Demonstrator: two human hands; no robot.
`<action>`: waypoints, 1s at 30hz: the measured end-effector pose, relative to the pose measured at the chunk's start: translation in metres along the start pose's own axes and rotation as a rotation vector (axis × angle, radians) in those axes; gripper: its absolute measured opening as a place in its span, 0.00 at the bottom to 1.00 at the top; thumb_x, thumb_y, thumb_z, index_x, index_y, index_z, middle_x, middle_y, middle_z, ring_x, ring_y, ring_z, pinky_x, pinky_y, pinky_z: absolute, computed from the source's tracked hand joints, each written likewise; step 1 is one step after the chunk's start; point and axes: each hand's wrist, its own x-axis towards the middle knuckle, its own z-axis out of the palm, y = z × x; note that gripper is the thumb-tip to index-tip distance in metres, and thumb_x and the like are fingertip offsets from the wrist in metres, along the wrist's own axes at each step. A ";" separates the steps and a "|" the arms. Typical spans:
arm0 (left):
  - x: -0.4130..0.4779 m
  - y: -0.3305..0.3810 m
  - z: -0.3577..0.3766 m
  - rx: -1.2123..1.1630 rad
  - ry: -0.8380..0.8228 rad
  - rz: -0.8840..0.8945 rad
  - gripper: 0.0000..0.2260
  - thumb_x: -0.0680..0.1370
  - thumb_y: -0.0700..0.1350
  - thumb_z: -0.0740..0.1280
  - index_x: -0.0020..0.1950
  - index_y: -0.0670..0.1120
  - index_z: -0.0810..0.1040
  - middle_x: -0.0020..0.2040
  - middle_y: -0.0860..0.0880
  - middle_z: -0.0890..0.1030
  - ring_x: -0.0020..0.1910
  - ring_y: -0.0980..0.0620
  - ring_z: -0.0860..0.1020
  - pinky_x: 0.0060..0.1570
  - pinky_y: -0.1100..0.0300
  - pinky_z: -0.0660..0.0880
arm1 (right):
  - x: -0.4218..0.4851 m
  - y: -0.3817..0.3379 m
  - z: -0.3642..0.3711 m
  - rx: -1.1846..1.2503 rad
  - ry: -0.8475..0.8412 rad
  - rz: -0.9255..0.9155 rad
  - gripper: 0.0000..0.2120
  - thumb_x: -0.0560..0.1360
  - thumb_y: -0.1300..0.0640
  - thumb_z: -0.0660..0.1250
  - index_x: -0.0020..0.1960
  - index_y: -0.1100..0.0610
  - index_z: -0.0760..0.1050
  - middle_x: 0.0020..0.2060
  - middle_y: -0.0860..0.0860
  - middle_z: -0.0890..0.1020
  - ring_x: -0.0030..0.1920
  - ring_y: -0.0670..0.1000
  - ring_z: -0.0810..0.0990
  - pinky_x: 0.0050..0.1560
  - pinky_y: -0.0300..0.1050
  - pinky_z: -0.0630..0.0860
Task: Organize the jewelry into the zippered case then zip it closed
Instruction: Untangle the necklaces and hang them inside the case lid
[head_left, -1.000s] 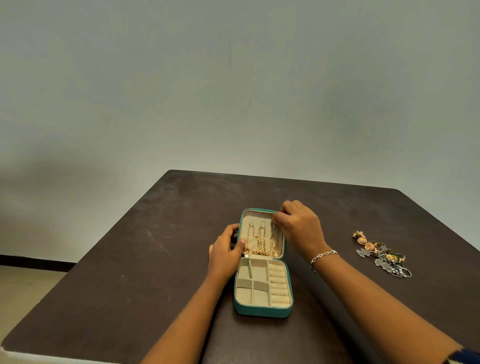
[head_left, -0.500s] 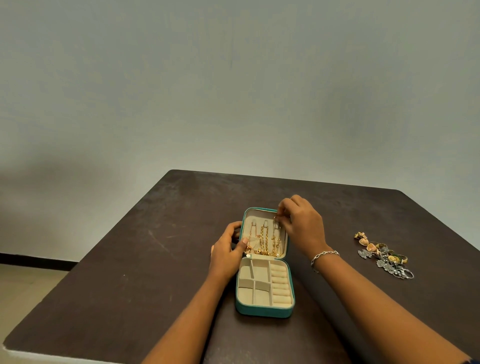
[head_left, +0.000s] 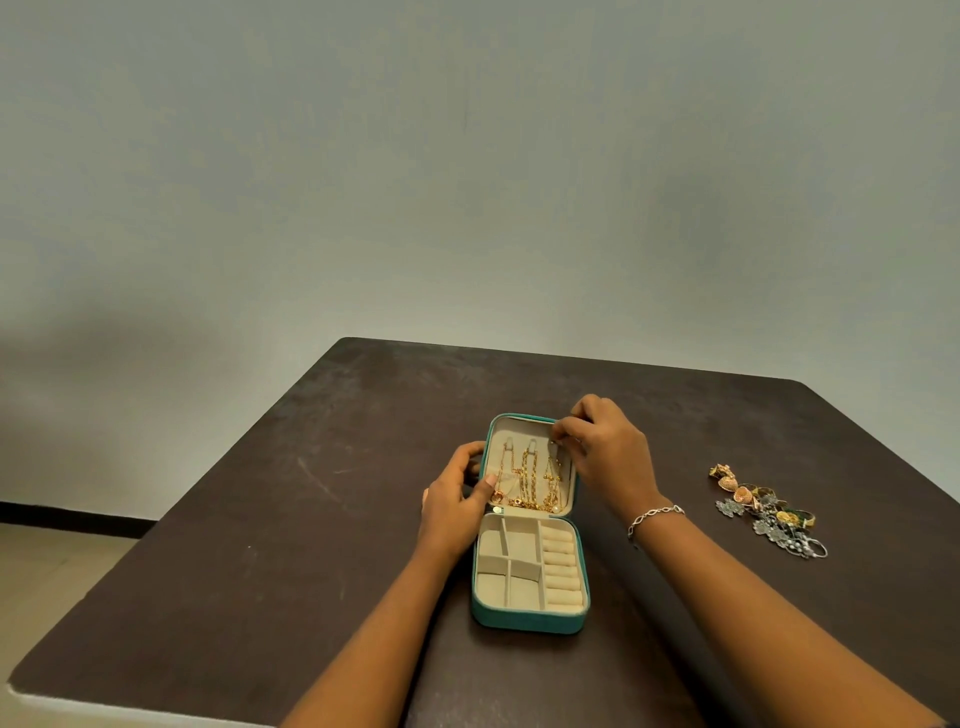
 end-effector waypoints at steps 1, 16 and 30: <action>0.000 0.000 0.000 -0.001 0.000 0.002 0.14 0.78 0.42 0.62 0.62 0.54 0.71 0.50 0.55 0.78 0.46 0.58 0.78 0.47 0.59 0.77 | 0.000 0.000 0.000 -0.007 0.003 -0.008 0.10 0.58 0.62 0.80 0.36 0.58 0.80 0.33 0.53 0.78 0.32 0.51 0.76 0.26 0.34 0.68; -0.002 0.004 -0.001 -0.018 -0.007 0.043 0.16 0.78 0.42 0.62 0.64 0.55 0.68 0.47 0.55 0.76 0.43 0.59 0.77 0.42 0.66 0.75 | -0.013 -0.005 -0.007 0.358 0.095 0.208 0.09 0.67 0.68 0.71 0.44 0.60 0.75 0.43 0.52 0.73 0.38 0.46 0.73 0.34 0.30 0.72; -0.006 0.006 0.000 -0.091 0.052 0.102 0.16 0.77 0.39 0.64 0.58 0.57 0.70 0.48 0.52 0.78 0.44 0.58 0.77 0.42 0.67 0.76 | -0.037 -0.014 -0.021 0.927 0.005 0.560 0.13 0.73 0.65 0.65 0.51 0.48 0.72 0.49 0.46 0.80 0.51 0.41 0.79 0.47 0.36 0.79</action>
